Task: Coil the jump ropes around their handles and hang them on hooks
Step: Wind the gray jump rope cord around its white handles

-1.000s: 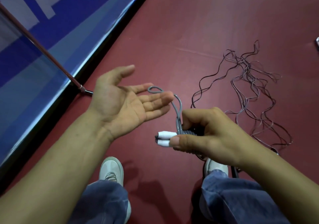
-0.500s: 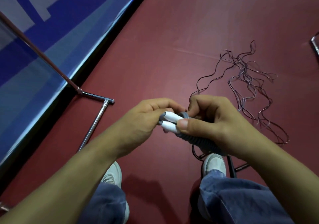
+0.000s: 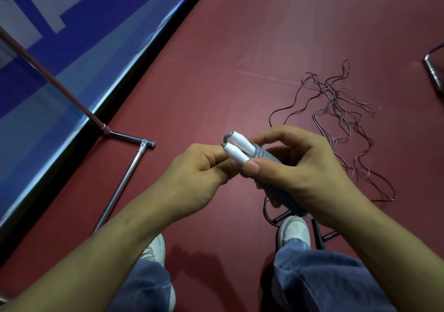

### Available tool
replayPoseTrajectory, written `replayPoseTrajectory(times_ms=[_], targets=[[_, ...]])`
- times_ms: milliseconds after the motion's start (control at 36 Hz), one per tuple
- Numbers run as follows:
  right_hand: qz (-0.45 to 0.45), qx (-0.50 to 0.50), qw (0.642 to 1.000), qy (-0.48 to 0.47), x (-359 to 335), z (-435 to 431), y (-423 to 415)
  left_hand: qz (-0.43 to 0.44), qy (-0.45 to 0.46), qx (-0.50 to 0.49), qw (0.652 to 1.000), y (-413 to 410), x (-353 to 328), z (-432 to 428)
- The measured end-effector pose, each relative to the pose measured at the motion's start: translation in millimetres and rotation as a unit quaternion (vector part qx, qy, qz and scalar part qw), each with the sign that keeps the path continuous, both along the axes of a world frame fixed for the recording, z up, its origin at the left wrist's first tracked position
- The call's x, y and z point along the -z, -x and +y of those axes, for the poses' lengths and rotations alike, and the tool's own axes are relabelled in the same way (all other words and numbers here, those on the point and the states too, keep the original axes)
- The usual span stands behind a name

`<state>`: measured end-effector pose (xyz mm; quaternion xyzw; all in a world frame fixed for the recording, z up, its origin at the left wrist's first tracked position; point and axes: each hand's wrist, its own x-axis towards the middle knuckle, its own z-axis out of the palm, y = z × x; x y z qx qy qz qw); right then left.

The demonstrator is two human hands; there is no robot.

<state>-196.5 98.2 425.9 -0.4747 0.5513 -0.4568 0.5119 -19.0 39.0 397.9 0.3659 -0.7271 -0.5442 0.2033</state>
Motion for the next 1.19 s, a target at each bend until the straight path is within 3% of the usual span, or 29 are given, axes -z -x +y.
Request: replayPoseTrajectory(times_ms=[139,389,500,667,833,1111,1194], targets=[[0.022,-0.013,0.999,-0.019,-1.0,0.2,0.3,-0.043,-0.005,-0.009,0.999,-2.8,2.0,0.4],[0.108,0.035,0.993,-0.011,9.5,-3.0,-1.0,-0.018,-0.060,0.010,0.998,-8.6,-0.3,3.1],[0.089,0.032,0.996,-0.006,6.9,-2.9,-1.8,0.027,-0.085,-0.014,0.996,-7.9,0.6,3.6],[0.065,0.008,0.998,-0.001,8.4,0.5,2.0,0.022,-0.044,-0.025,0.998,-8.7,5.3,4.0],[-0.015,0.017,1.000,-0.004,9.6,-0.6,3.3,0.070,-0.072,-0.021,0.995,-3.7,10.5,8.9],[0.038,0.014,0.999,-0.015,14.9,0.9,0.2,-0.008,0.005,-0.024,1.000,-1.1,3.8,6.7],[0.055,0.006,0.998,-0.013,13.7,1.6,-1.0,-0.016,-0.008,-0.019,1.000,-3.4,0.6,4.8]])
